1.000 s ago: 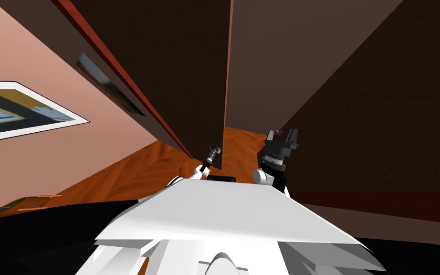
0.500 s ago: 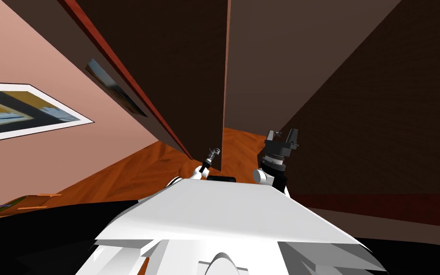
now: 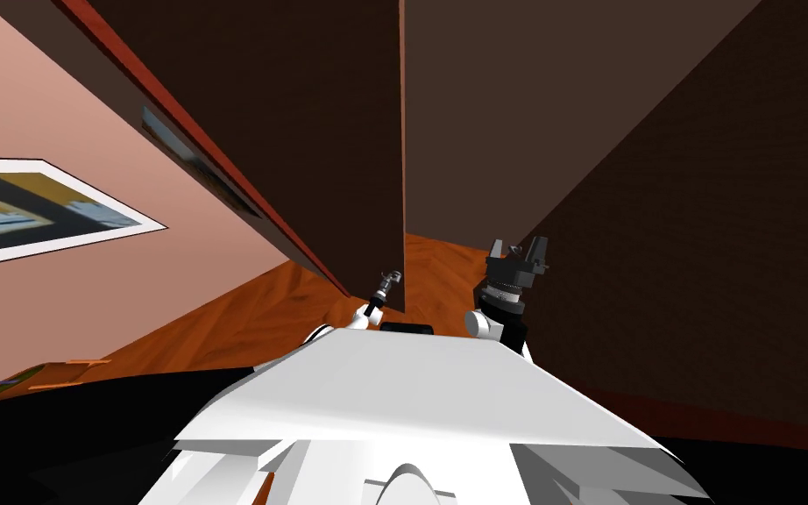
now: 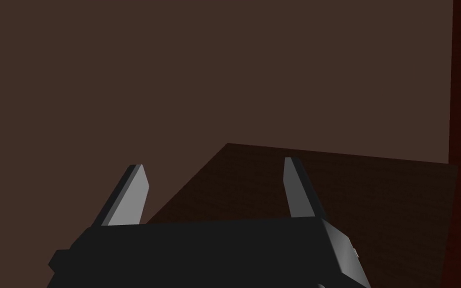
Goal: Push the door open
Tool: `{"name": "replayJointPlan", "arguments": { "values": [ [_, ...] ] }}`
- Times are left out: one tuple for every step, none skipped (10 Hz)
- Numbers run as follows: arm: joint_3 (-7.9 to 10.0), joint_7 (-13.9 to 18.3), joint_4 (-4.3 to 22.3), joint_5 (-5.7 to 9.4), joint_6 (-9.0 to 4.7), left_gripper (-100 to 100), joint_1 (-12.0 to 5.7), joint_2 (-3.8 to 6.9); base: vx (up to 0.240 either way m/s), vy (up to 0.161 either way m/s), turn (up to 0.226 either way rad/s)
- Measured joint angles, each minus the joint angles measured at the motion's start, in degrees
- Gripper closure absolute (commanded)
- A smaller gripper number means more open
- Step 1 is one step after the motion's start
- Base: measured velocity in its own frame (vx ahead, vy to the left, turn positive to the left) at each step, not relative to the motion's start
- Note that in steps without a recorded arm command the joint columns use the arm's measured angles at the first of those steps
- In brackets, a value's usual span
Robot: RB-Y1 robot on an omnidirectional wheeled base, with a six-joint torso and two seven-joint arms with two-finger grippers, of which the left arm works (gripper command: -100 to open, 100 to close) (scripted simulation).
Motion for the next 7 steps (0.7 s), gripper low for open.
{"name": "replayJointPlan", "arguments": {
  "values": [
    [0.15,-0.2,-5.6,-0.02,2.61,100,3.07,0.84,0.15,-0.094,0.044],
    [0.4,-0.2,-6.9,0.14,3.2,100,3.41,1.1,0.051,-0.016,0.007],
    [0.86,-0.6,-5.9,0.38,2.0,100,2.49,0.68,-0.001,0.012,-0.023],
    [1.17,-0.7,-3.2,0.58,0.65,100,0.55,0.35,-0.012,0.013,-0.036],
    [1.31,-0.6,-0.7,0.67,-0.26,100,-0.71,0.27,0.112,-0.074,0.093],
    [2.19,-0.8,1.3,1.14,-0.54,100,-1.26,0.42,0.143,-0.111,0.09],
    [2.53,-0.9,0.4,1.28,-0.08,100,-0.17,0.75,0.127,-0.121,0.071]
  ]
}}
